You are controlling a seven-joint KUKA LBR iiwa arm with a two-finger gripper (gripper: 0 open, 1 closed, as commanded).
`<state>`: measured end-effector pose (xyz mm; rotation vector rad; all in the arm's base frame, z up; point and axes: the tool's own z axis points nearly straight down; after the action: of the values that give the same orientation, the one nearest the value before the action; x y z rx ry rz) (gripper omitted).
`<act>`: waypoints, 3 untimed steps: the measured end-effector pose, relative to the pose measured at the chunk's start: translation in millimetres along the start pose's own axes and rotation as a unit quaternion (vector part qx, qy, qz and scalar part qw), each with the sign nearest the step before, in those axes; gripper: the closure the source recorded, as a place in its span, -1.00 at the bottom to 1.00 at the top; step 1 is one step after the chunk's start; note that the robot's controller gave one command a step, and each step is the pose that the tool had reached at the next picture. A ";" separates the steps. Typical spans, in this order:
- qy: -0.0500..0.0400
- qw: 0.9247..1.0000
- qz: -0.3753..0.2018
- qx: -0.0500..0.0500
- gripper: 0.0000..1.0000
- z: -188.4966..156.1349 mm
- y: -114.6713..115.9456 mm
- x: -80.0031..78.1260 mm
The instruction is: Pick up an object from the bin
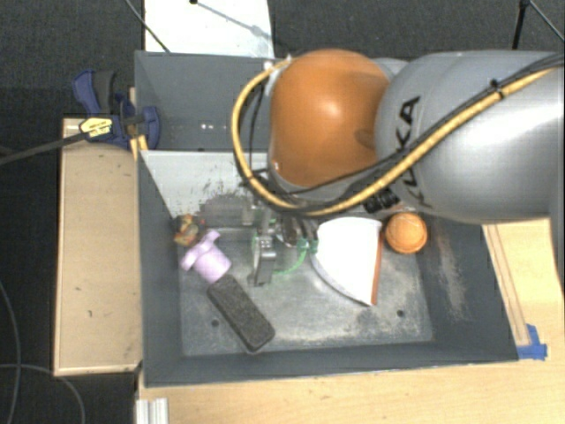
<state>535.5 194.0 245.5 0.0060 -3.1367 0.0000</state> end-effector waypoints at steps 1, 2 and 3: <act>-0.004 1.000 0.003 -0.001 -1.00 -5.0 -1.5 -1.5; -0.006 0.999 -0.052 -0.001 -1.00 49.3 36.2 -25.1; -0.003 0.986 -0.169 0.000 -1.00 86.0 58.7 -23.4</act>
Offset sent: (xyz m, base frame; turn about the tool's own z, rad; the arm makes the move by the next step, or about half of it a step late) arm 0.0354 0.0575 -0.0855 -0.1676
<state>558.2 252.8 159.4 0.5359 -3.0960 -0.0012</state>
